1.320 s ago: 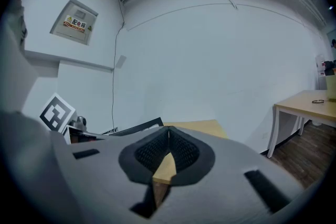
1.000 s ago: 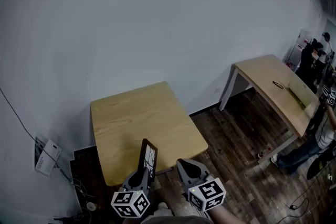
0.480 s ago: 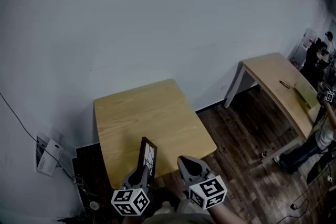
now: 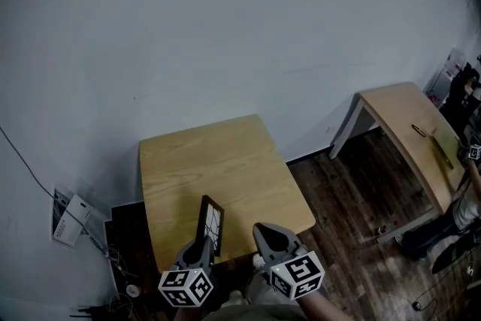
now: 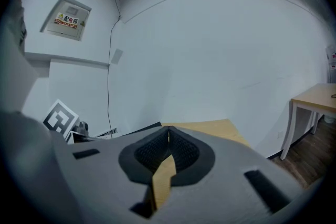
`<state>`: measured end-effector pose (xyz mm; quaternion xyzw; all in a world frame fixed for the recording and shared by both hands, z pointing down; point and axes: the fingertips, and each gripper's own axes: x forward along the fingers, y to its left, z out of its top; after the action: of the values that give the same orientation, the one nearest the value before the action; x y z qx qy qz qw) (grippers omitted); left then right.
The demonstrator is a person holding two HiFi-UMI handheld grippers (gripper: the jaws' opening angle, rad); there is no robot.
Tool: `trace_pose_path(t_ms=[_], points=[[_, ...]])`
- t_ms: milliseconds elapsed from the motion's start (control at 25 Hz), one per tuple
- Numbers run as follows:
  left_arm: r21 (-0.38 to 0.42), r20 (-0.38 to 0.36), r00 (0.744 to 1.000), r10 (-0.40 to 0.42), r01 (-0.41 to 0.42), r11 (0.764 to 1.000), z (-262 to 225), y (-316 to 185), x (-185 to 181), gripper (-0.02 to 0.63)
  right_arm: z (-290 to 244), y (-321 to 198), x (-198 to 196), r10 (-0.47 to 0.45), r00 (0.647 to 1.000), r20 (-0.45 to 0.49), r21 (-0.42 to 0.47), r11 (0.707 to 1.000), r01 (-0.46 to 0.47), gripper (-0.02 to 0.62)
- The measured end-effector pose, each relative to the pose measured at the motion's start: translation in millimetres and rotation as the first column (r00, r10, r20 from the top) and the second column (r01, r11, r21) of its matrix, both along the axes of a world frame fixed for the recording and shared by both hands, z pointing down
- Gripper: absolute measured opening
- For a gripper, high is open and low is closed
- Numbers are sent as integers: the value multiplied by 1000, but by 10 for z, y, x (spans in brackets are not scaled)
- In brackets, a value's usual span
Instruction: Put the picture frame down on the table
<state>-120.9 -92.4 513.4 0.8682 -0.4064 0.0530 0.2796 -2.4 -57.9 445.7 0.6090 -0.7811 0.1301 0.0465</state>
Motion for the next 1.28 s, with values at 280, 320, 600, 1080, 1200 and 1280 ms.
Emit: trace_pose_path(t_ms=[280, 320, 600, 1080, 1200, 1280], points=[[-9, 5, 999, -44, 44, 999, 61, -289, 203, 38, -28, -393, 259, -64, 998, -10, 5, 998, 64, 0], [-9, 4, 999, -51, 51, 999, 72, -333, 236, 38, -27, -450, 295, -73, 997, -10, 4, 997, 74, 0], [-36, -5, 991, -132, 132, 991, 175, -662, 392, 38, 27, -821, 458, -148, 989, -12, -10, 989, 147, 0], [-87, -5, 974, -228, 227, 970, 450, -1044, 711, 38, 262, -1302, 596, -274, 962, 0, -58, 960, 274, 0], [-109, -7, 970, -245, 242, 964, 548, -1108, 760, 38, 318, -1406, 607, -297, 955, 6, -67, 953, 296, 0], [-123, -1, 967, -255, 253, 960, 618, -1148, 802, 38, 354, -1464, 621, -313, 950, 13, -75, 947, 313, 0]])
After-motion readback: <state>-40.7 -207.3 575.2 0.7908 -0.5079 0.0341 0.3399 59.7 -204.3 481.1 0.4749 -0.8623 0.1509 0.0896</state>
